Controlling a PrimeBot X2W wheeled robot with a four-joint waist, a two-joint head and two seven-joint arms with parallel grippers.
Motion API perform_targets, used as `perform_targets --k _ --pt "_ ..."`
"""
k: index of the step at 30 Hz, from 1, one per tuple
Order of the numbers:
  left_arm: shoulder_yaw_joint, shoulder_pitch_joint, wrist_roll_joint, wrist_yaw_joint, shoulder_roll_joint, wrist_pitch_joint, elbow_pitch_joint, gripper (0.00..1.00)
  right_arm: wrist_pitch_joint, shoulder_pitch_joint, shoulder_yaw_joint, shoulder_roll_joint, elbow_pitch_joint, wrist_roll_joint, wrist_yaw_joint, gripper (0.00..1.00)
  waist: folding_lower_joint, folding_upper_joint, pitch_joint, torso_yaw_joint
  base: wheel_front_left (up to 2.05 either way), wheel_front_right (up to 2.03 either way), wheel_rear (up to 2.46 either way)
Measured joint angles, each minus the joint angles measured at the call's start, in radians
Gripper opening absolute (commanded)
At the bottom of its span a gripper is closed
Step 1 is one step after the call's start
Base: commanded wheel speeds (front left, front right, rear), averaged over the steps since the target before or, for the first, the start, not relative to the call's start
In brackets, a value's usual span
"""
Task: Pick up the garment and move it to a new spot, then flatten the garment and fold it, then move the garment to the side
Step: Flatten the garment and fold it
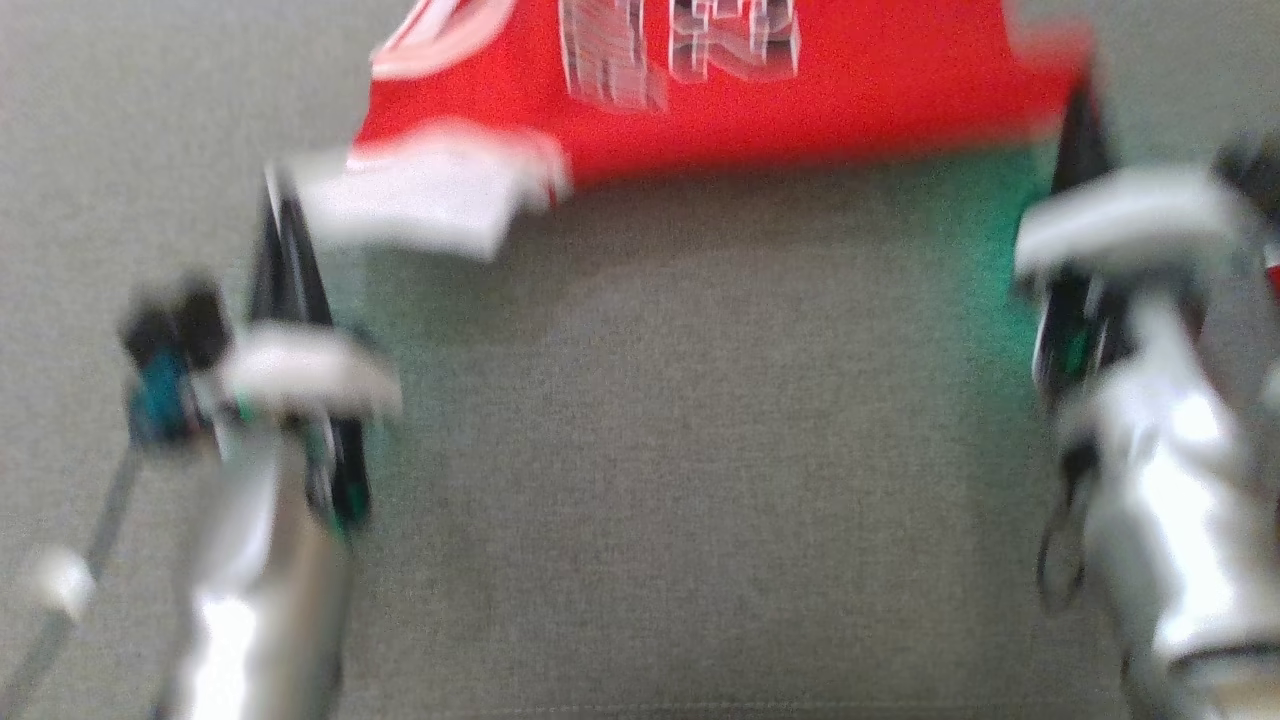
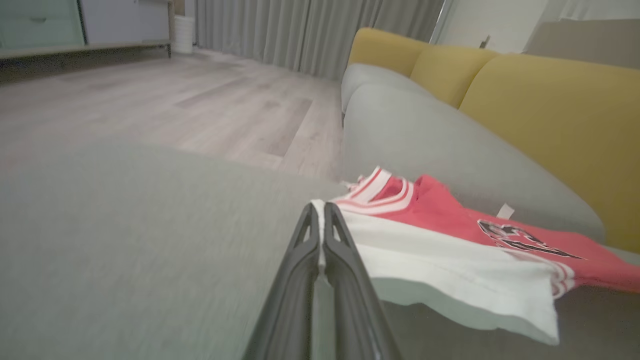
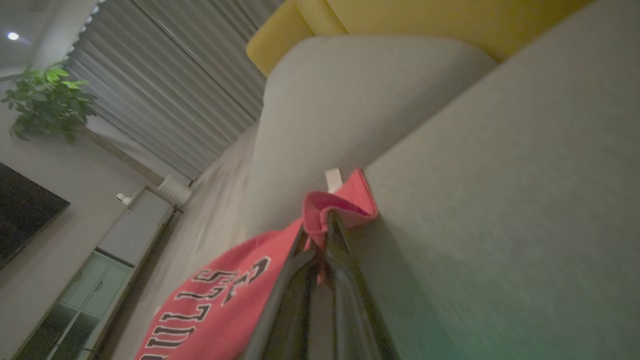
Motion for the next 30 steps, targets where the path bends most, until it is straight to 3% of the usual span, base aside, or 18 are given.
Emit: perform_targets --k 6,15,25,30 --pt "0.017 0.251 0.016 -0.026 -0.033 0.0 0.001 0.0 0.015 0.266 0.05 0.001 -0.056 0.12 0.0 0.0 -0.0002 0.0 -0.092 -0.004 0.0 0.0 0.0" --pt "-0.035 0.487 -0.065 -0.016 -0.031 0.0 -0.053 0.0 0.015 0.513 0.09 0.006 -0.106 0.231 0.0 0.0 -0.0001 0.0001 -0.248 -0.004 0.0 0.0 0.0" --pt "-0.086 0.719 -0.115 0.004 -0.028 0.0 -0.093 0.0 0.012 0.69 0.124 0.017 -0.132 0.295 0.0 0.0 0.0 0.0001 -0.372 0.007 0.0 0.0 0.0" --pt "-0.11 0.768 -0.12 0.01 -0.023 0.0 -0.117 0.0 0.012 0.756 0.125 0.018 -0.149 0.315 0.0 0.0 0.0001 0.0 -0.385 0.017 0.0 0.0 0.0"
